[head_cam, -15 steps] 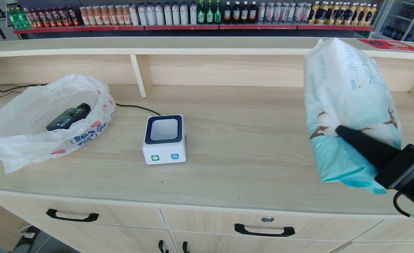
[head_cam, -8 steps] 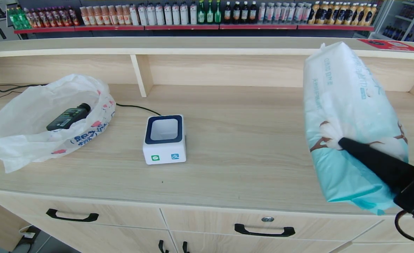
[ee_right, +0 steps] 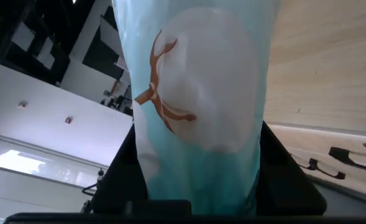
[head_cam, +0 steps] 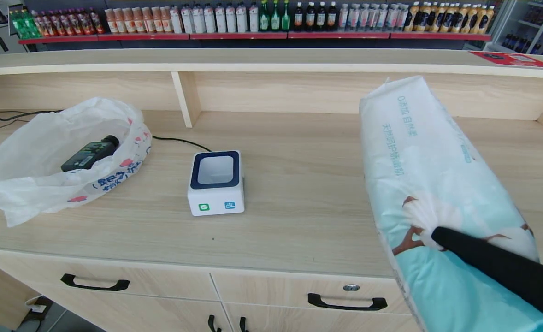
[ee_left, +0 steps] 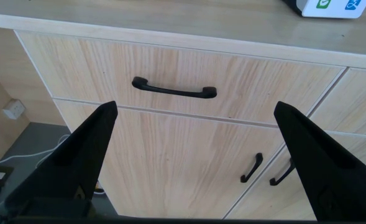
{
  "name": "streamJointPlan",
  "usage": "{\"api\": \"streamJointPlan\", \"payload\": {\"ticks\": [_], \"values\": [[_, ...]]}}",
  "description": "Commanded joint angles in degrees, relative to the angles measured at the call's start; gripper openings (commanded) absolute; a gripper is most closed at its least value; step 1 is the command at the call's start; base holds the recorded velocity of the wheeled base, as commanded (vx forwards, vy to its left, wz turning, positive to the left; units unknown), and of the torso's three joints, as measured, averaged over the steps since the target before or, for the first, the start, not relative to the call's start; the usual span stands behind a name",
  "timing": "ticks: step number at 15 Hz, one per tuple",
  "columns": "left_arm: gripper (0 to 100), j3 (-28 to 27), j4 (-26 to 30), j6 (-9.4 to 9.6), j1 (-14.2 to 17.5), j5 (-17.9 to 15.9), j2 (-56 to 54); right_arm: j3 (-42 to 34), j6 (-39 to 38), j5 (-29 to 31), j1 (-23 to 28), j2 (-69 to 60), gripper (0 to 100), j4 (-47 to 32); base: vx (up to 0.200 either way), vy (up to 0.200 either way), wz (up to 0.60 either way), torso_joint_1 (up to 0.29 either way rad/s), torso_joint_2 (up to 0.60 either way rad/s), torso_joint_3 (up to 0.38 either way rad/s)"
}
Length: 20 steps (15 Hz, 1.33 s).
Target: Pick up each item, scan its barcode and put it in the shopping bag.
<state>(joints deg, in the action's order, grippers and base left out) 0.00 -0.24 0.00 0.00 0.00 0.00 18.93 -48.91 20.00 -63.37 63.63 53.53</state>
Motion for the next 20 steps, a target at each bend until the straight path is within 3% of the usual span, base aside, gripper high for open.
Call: {"api": "streamJointPlan", "payload": {"ticks": [1,5,8,15,20], "values": [[100,0.0,-0.02,0.0,0.0,0.0,0.0,-0.65,-2.68,-0.14,-0.88,-0.18,0,0.0,0.0,0.0,0.0,0.0,0.0,0.0],[100,0.0,-0.02,0.0,0.0,0.0,0.0,-1.18,-13.23,-11.57,-0.79,-6.59,0,-0.62,0.0,0.0,0.0,0.0,0.0,0.0],[100,0.0,-0.02,0.0,0.0,0.0,0.0,-1.88,-16.66,-15.26,-0.71,-7.12,0,-1.67,0.0,0.0,0.0,0.0,0.0,0.0],[100,0.0,-0.02,0.0,0.0,0.0,0.0,-6.01,-36.43,-31.17,0.79,-11.08,0,-4.22,0.0,0.0,0.0,0.0,0.0,0.0],[100,0.0,-0.02,0.0,0.0,0.0,0.0,-5.4,-50.94,-38.29,4.74,-10.72,0,-4.13,0.0,0.0,0.0,0.0,0.0,0.0]]}}
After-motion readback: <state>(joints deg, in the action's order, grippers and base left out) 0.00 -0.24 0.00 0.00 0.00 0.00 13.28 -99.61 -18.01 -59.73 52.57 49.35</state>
